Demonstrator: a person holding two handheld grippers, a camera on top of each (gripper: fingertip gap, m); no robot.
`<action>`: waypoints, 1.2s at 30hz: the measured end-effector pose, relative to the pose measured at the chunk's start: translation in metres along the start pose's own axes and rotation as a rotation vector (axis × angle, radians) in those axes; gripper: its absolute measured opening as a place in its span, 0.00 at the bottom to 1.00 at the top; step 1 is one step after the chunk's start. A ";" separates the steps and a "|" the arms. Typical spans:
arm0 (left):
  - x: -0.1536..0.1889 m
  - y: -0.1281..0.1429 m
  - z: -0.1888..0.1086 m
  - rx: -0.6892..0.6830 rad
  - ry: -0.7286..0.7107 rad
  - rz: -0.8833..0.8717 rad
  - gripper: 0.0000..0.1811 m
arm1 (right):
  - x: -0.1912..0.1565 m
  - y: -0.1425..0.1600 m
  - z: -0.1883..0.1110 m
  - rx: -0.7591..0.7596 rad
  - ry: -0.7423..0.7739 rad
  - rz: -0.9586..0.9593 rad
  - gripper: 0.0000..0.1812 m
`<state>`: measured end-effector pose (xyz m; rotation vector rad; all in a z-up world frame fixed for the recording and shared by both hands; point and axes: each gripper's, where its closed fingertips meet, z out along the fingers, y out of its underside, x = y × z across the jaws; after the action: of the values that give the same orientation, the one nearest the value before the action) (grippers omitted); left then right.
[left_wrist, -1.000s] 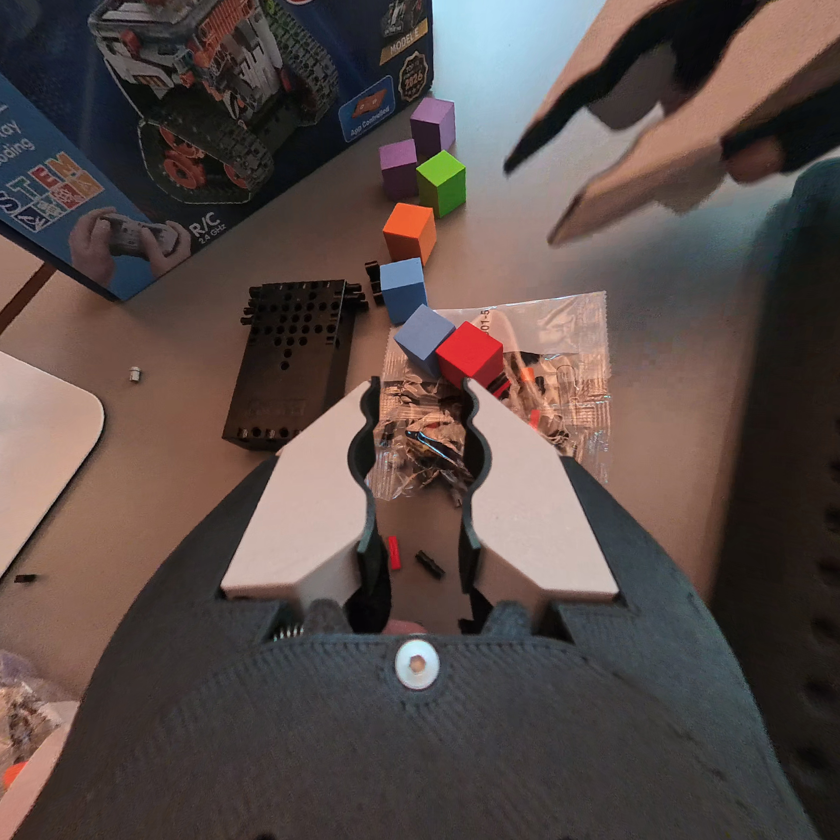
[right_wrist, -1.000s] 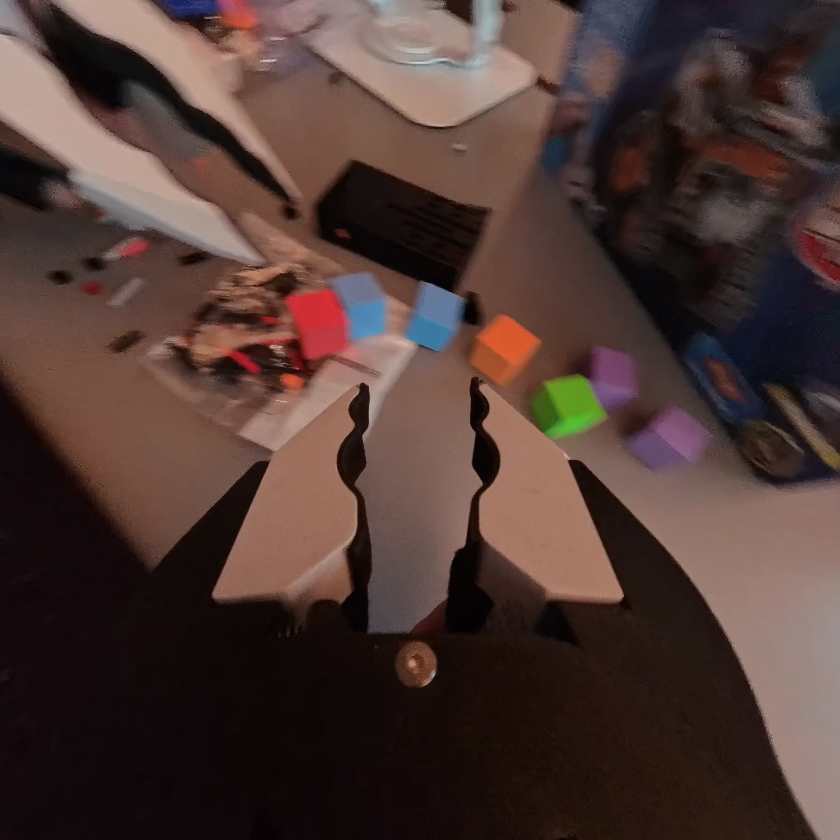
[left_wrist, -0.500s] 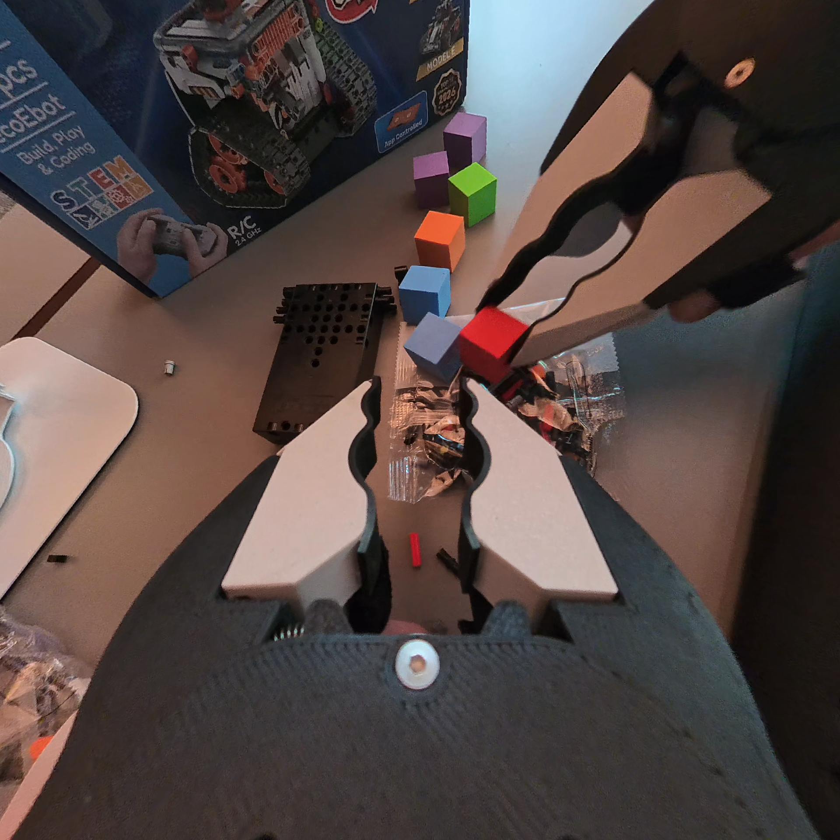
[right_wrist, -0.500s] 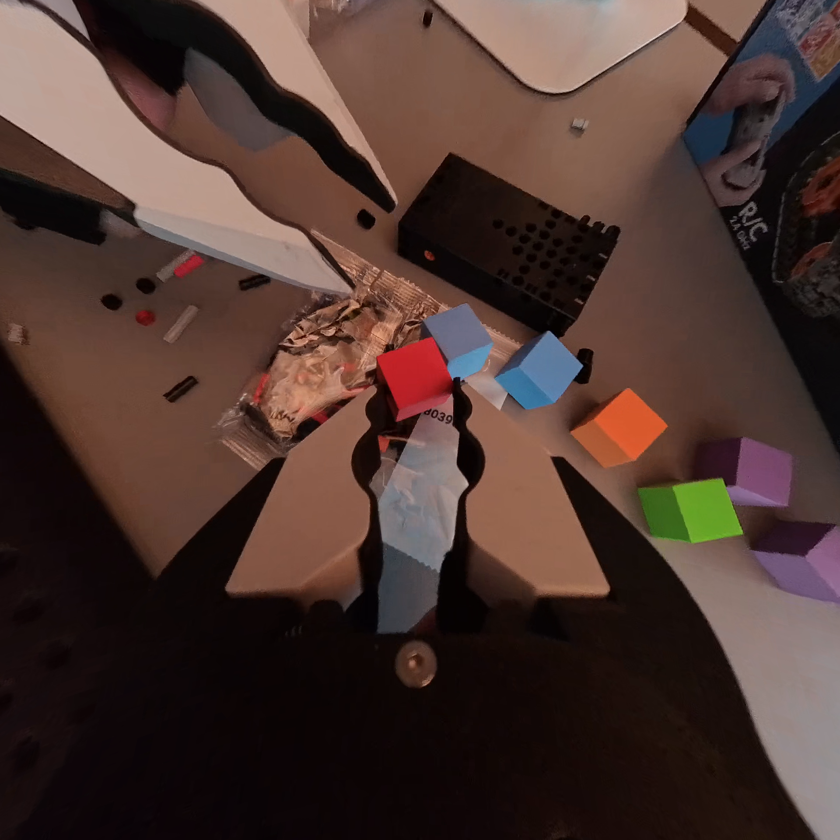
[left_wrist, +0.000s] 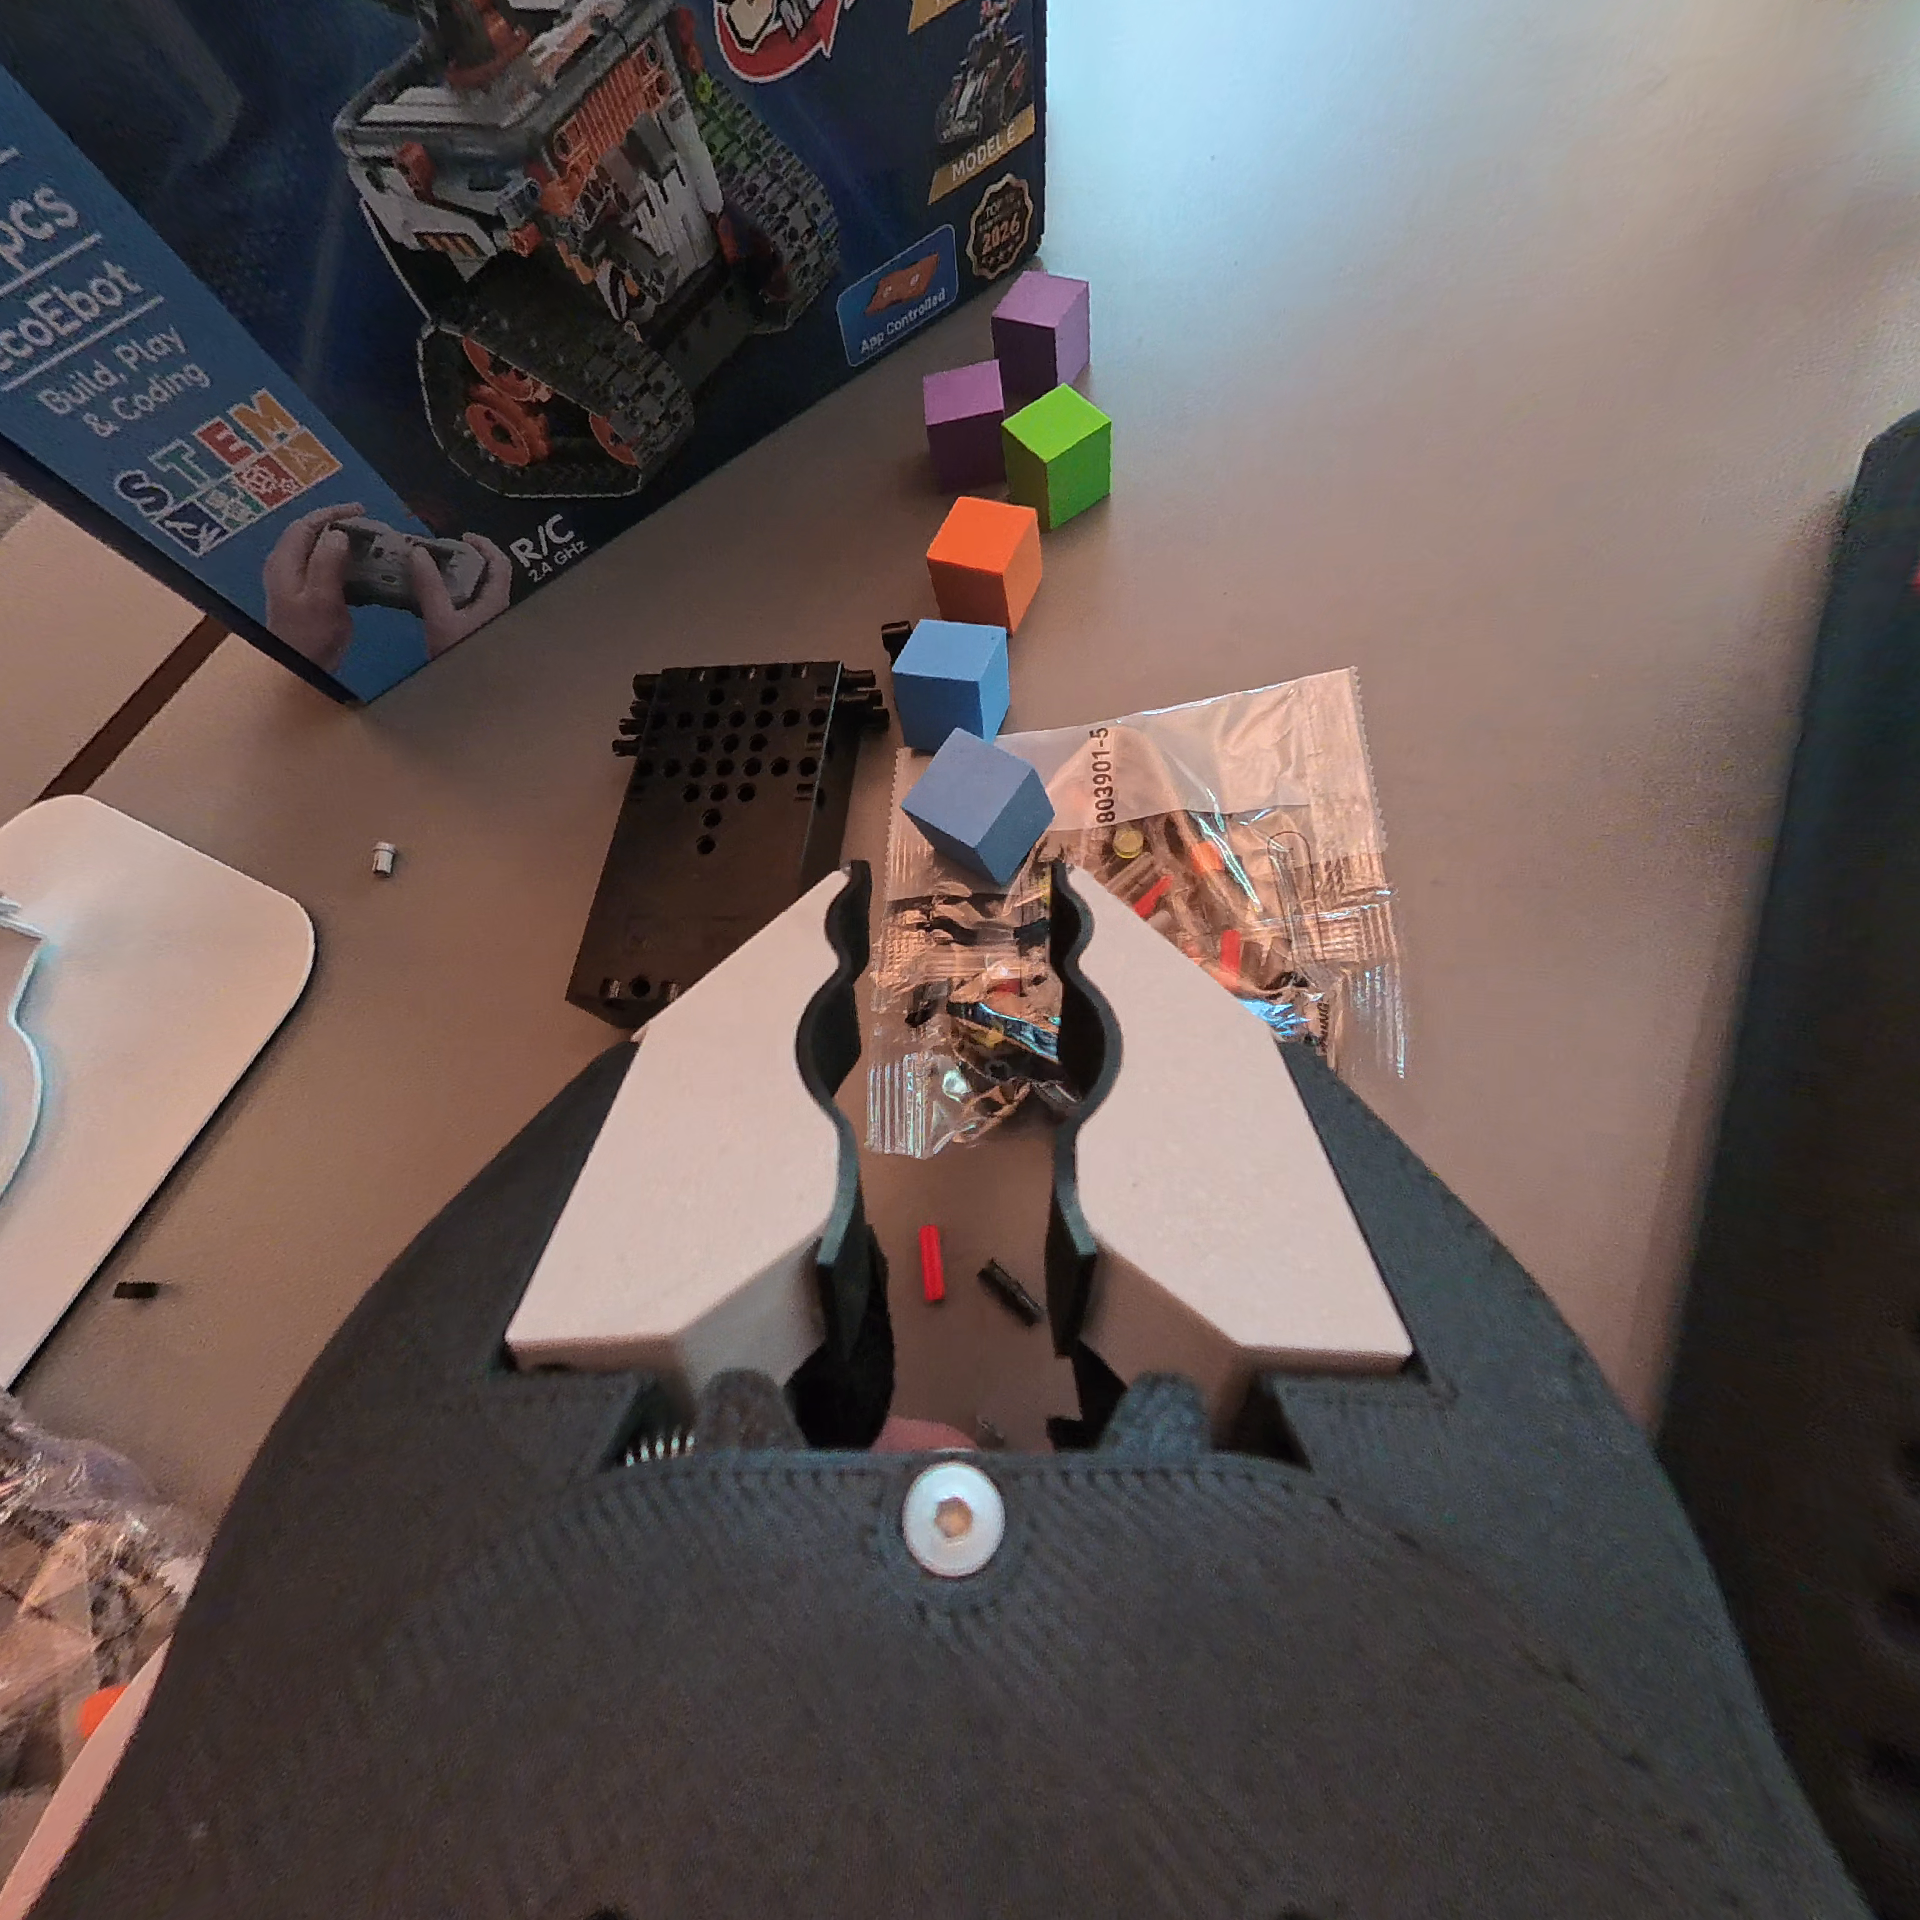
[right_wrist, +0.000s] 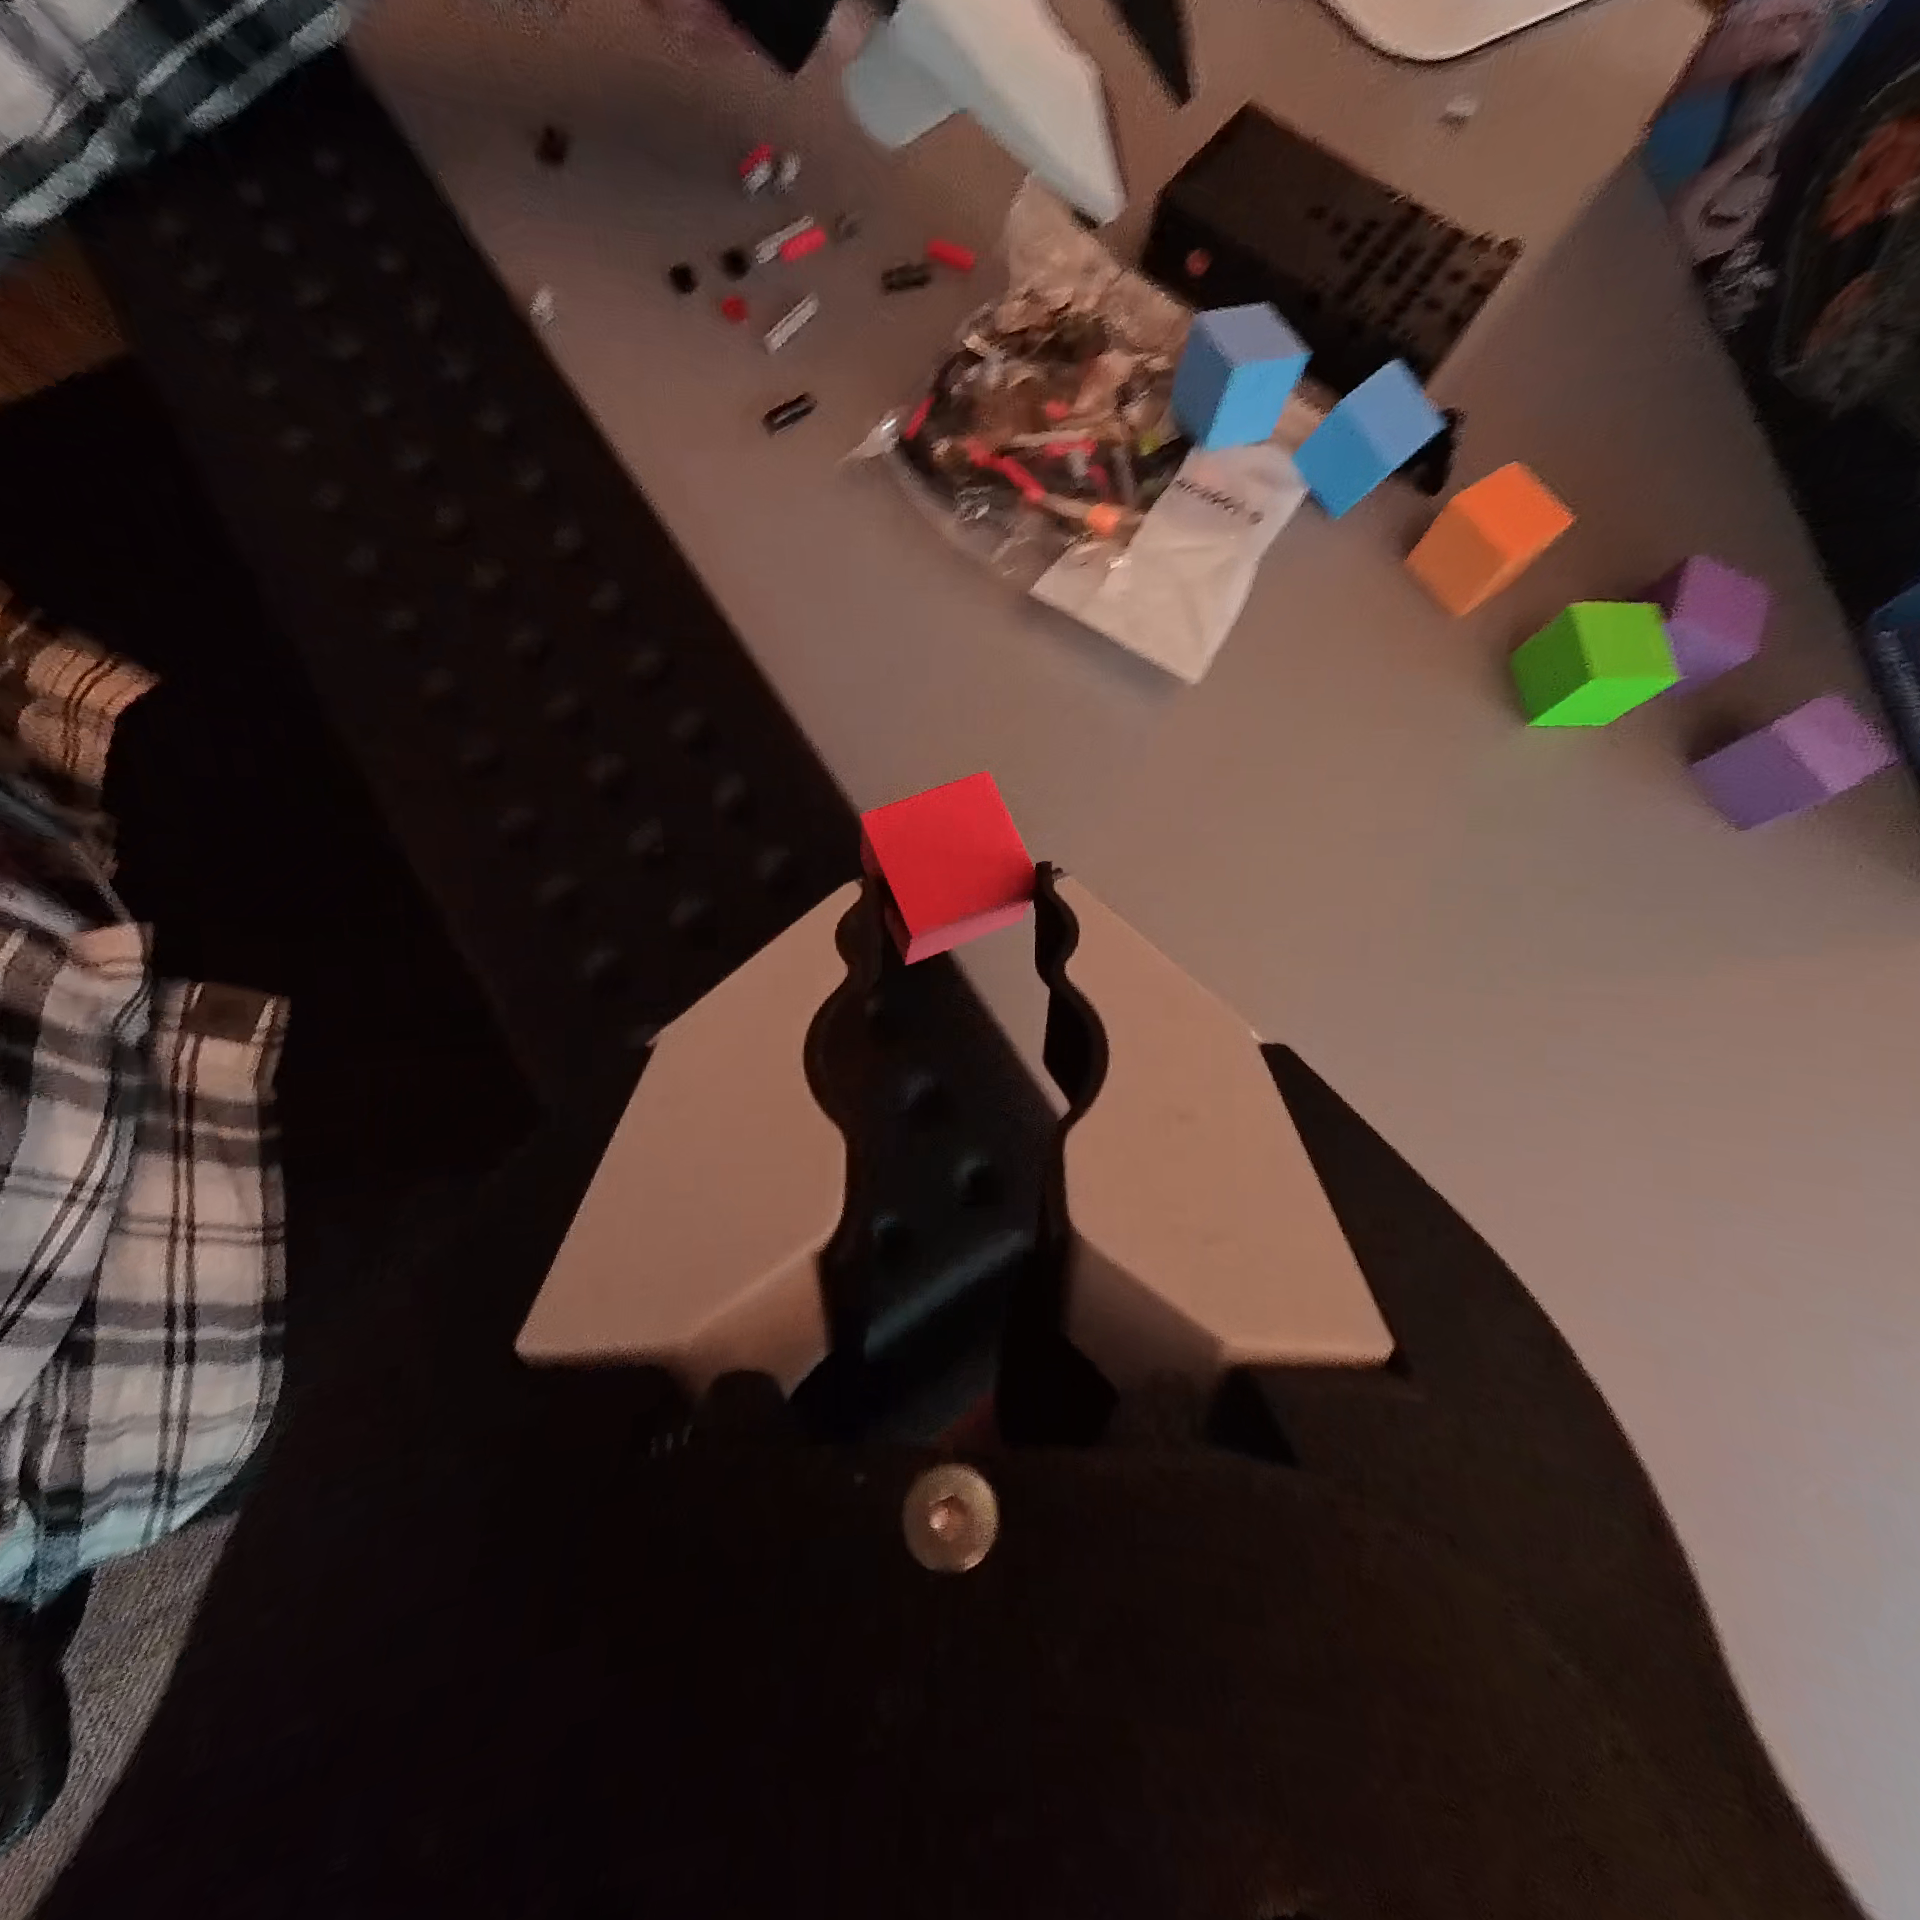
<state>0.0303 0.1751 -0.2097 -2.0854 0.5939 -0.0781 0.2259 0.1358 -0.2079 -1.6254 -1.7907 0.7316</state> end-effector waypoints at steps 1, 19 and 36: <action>0.001 0.000 0.001 -0.001 0.002 -0.001 0.18 | -0.007 0.005 0.001 -0.013 -0.017 -0.013 0.16; 0.009 -0.003 0.016 0.007 0.033 -0.018 0.19 | 0.068 -0.047 0.032 -0.016 0.066 -0.087 0.26; 0.006 0.012 0.059 -0.128 -0.070 0.071 0.20 | 0.162 -0.043 0.142 -0.137 0.121 -0.083 0.19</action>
<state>0.0473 0.2126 -0.2537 -2.1782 0.6436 0.0755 0.0805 0.2930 -0.2591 -1.6353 -1.8424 0.4720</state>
